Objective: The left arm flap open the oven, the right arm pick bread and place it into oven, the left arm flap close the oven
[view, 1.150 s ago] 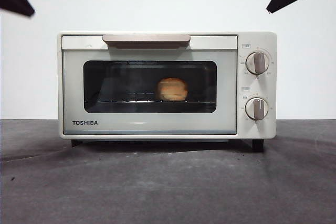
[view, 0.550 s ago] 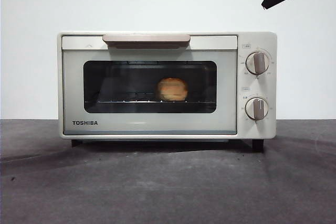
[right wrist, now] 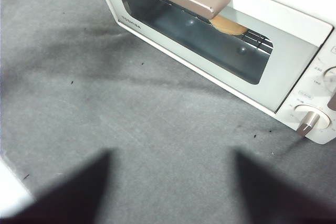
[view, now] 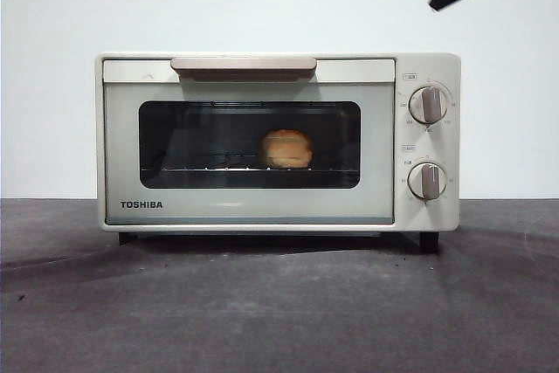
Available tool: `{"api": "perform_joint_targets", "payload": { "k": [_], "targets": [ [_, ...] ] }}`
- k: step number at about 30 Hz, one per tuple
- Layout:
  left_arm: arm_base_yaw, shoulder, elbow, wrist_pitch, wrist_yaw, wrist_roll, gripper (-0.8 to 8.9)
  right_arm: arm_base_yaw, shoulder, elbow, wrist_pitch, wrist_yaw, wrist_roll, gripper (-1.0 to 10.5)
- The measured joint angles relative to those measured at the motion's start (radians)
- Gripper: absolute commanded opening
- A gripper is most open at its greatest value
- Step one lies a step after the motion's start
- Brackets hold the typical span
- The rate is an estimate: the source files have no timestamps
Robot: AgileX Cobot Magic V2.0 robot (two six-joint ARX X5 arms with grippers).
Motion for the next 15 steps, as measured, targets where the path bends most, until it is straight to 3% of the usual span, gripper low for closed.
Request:
{"api": "perform_joint_targets", "payload": {
  "k": [15],
  "targets": [
    [0.0,0.0,0.0,0.0,0.0,0.0,0.17,0.0,0.0,0.0,0.0,0.0,0.0,0.1]
  ]
}}
